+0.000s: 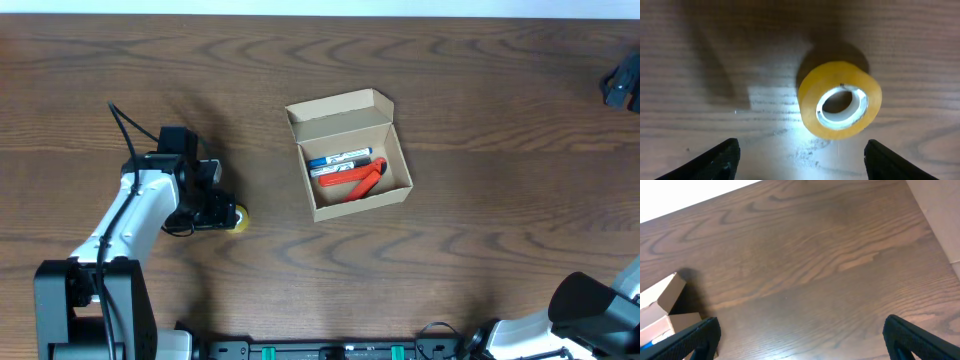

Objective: Pack container
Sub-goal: 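Move the left gripper to the yellow tape roll and grasp it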

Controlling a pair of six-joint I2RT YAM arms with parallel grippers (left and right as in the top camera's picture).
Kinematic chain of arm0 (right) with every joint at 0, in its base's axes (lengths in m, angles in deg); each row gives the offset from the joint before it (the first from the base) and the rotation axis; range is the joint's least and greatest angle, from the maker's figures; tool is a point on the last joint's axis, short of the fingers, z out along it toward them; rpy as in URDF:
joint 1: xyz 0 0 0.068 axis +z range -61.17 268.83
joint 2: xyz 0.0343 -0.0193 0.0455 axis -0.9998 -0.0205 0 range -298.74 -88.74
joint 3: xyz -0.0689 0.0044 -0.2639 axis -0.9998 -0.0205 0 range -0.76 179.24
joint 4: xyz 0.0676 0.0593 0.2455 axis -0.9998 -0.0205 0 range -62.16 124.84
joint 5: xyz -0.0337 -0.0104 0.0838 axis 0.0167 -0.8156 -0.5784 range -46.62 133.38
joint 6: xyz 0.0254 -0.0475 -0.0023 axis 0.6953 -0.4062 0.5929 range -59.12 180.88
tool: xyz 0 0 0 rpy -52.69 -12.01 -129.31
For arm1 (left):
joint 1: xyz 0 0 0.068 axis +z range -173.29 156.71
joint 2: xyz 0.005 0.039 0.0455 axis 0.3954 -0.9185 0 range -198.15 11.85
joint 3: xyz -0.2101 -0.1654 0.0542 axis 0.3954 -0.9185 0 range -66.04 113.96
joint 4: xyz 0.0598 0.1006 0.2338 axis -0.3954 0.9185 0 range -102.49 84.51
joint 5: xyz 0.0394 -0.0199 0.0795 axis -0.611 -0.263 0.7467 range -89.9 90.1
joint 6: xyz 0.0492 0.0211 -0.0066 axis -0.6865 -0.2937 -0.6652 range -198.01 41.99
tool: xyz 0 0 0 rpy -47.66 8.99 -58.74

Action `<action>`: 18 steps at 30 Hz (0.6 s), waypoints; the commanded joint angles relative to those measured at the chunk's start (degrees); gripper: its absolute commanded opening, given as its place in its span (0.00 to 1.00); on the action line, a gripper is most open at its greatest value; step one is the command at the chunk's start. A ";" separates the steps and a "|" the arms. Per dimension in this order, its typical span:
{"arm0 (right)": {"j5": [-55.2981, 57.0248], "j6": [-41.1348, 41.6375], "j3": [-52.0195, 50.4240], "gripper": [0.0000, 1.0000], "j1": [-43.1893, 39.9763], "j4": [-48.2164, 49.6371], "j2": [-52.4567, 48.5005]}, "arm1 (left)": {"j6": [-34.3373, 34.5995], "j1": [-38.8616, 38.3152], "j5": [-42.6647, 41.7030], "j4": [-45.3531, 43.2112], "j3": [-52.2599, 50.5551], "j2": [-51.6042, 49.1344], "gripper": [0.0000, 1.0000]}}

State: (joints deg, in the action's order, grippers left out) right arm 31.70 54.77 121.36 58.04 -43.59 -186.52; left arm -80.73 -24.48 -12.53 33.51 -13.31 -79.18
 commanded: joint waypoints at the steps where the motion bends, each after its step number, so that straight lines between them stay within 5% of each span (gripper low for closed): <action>1: -0.81 -0.35 -0.31 0.99 0.13 -0.04 -0.07 | 1.05 -0.13 1.22 -1.29 -0.72 0.00 0.80; 18: -0.79 -0.37 -0.31 0.99 0.13 -0.24 -0.07 | 1.03 -0.11 4.22 -6.05 -1.55 -0.04 0.84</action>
State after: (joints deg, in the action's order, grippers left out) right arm 31.39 54.77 121.36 58.04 -43.72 -186.52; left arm -80.32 -24.50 -9.95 27.54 -13.98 -79.18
